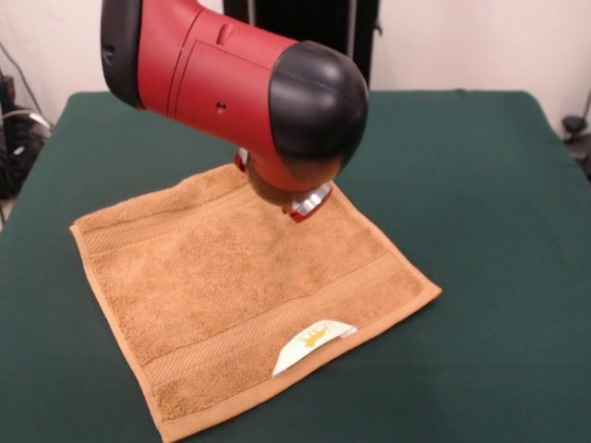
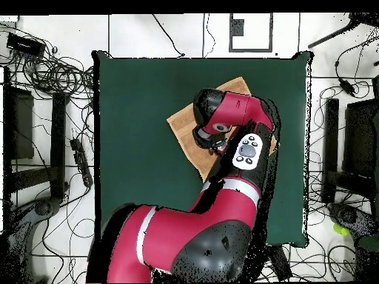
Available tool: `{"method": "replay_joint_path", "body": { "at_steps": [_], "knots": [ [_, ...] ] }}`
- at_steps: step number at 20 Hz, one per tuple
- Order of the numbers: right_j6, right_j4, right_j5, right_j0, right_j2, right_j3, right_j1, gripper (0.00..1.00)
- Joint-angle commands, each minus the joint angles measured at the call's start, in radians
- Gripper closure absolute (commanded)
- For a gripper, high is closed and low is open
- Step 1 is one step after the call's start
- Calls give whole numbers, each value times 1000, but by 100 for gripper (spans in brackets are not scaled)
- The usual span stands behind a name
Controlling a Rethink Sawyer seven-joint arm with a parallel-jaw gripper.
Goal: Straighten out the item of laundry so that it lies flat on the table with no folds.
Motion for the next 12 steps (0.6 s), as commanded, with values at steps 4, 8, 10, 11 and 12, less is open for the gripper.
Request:
{"method": "replay_joint_path", "body": {
  "at_steps": [4,8,10,11,12],
  "knots": [
    [61,-56,69,37,63,135,-3,0],
    [36,-87,52,36,59,179,-22,0],
    [16,-105,39,29,61,172,-14,0],
    [15,-112,23,26,63,172,-10,0],
    [29,-112,7,23,66,158,5,0]
  ]
}}
